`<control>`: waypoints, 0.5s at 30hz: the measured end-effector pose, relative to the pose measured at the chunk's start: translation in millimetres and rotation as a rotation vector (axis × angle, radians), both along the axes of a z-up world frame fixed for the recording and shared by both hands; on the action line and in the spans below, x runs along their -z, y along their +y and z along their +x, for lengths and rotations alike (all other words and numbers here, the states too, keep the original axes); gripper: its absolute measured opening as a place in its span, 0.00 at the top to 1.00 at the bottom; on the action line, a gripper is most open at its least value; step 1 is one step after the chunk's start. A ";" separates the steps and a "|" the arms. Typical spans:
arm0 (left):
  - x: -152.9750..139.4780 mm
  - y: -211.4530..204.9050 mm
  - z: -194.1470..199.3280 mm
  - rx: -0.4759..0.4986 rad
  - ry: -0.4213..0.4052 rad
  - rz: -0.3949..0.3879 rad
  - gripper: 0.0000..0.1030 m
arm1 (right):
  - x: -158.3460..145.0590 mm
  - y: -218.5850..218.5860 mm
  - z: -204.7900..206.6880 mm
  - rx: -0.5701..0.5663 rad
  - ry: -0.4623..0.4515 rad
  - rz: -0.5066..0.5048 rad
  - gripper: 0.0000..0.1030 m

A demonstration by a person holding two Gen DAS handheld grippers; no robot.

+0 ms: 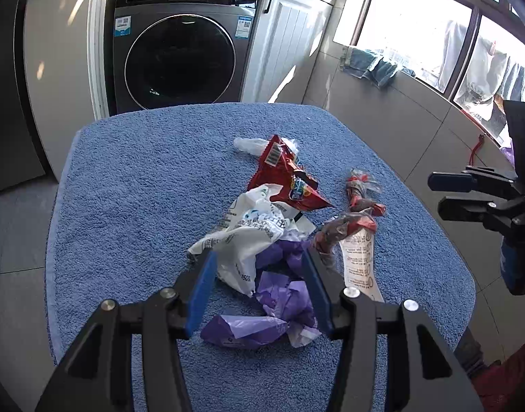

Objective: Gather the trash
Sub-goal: 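Grasp the white plastic bag with left tool while right grasps a clear wrapper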

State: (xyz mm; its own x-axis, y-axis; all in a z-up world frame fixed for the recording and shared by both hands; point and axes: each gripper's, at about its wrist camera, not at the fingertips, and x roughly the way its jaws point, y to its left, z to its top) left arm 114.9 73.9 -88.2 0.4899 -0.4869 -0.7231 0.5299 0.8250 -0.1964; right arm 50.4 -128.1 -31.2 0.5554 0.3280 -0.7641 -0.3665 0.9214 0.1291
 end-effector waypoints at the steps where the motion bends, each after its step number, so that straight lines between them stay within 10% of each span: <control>1: 2.7 -3.7 4.0 0.008 0.001 0.014 0.52 | 4.0 2.1 2.1 -0.010 0.012 0.000 0.51; 15: 38.7 -14.2 61.4 0.023 0.060 0.074 0.52 | 48.6 48.2 51.0 -0.156 0.115 0.013 0.51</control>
